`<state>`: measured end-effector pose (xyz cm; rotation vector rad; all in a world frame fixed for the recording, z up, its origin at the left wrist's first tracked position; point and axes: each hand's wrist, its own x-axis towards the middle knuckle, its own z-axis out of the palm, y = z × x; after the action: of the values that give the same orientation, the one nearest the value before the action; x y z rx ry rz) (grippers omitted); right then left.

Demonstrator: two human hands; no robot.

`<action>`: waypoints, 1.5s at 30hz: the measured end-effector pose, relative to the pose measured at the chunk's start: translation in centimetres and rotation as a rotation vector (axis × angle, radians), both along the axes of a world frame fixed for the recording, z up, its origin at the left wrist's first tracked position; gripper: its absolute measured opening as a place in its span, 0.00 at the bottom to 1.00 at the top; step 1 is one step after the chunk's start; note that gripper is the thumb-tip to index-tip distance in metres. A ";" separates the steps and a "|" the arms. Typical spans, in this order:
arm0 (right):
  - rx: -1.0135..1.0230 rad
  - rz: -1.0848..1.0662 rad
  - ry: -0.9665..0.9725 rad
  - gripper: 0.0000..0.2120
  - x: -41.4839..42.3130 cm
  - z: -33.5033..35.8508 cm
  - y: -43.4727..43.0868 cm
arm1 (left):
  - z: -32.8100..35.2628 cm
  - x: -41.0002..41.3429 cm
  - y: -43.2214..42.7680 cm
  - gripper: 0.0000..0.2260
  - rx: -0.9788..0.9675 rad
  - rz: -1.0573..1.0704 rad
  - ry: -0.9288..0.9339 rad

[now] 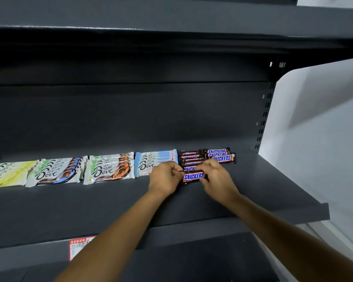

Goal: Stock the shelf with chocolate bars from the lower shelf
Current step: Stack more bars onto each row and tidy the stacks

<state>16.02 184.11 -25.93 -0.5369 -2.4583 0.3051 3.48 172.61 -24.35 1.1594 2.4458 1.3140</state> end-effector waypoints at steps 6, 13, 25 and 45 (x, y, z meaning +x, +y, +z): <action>-0.072 -0.101 -0.007 0.15 -0.9 -0.6 1.2 | -0.5 -1.1 2.1 0.07 -0.039 -0.029 0.105; -0.115 -0.136 -0.039 0.11 -1.4 -1.0 2.4 | -1.6 -1.4 2.9 0.03 -0.033 0.015 0.196; -0.237 0.001 0.005 0.11 -0.8 -0.7 4.6 | -1.9 -1.4 3.1 0.03 -0.056 0.054 0.277; -0.238 0.030 -0.033 0.13 -2.1 -0.3 7.3 | -1.2 -1.3 4.2 0.13 -0.216 0.061 0.384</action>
<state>13.91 191.42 -26.20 -0.6088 -2.4793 0.6107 2.18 176.79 -25.58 1.3951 2.8203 0.8734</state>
